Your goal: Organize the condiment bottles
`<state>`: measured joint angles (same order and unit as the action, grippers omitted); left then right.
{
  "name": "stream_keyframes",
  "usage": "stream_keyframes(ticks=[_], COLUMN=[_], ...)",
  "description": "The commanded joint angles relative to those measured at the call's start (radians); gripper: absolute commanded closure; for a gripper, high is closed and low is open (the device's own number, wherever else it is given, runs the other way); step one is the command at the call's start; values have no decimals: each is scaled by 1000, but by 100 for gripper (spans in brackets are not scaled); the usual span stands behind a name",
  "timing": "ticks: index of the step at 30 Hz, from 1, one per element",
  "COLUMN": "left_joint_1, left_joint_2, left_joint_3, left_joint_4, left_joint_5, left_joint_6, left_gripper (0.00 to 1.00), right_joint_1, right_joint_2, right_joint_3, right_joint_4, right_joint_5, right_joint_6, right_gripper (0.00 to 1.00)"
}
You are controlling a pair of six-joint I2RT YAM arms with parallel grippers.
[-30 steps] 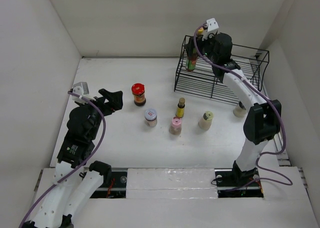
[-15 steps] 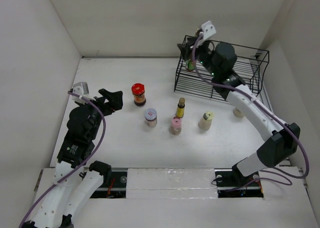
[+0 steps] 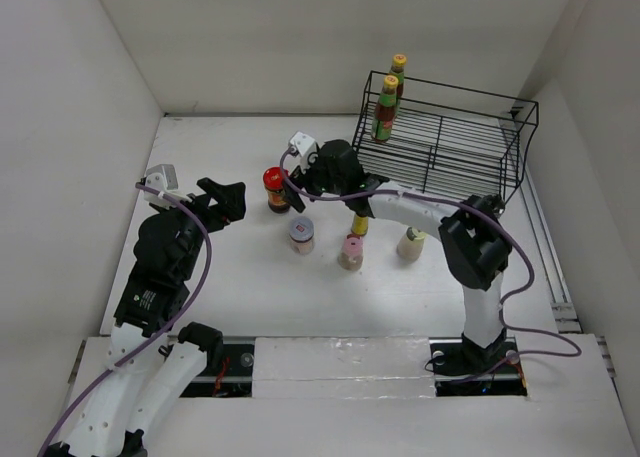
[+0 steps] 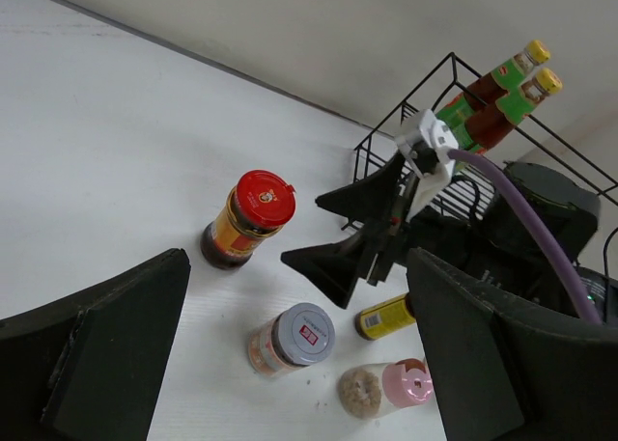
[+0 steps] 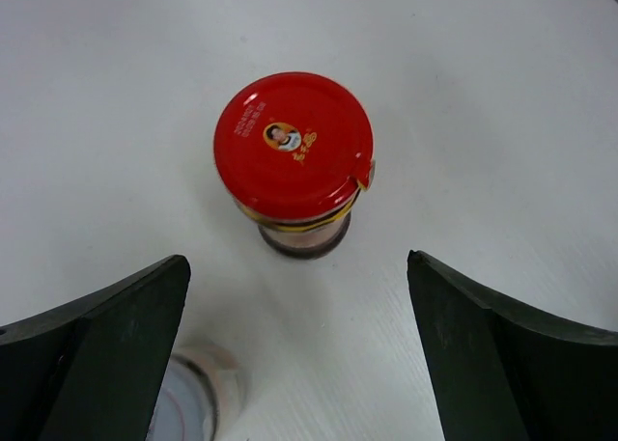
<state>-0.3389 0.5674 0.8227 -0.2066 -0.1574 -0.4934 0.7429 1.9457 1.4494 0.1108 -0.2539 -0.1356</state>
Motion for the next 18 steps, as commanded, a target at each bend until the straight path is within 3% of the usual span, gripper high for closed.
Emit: stream_keyframes(ticks=[1, 13, 16, 18], left_joint_1=[3, 3, 3, 3], left_joint_2=[3, -6, -6, -6], left_joint_3=[1, 1, 1, 1], left_joint_4=[46, 46, 46, 46], left_joint_5=[12, 12, 12, 12], left_joint_6=[16, 16, 16, 16], left_gripper=[10, 10, 10, 10], right_joint_1=[3, 23, 32, 32], right_joint_2=[39, 254, 282, 282], right_joint_3=[126, 345, 382, 382], right_joint_4=[26, 17, 26, 53], right_joint_5=[-19, -28, -28, -38], right_joint_6=[-13, -13, -4, 7], right_gripper=[0, 0, 14, 15])
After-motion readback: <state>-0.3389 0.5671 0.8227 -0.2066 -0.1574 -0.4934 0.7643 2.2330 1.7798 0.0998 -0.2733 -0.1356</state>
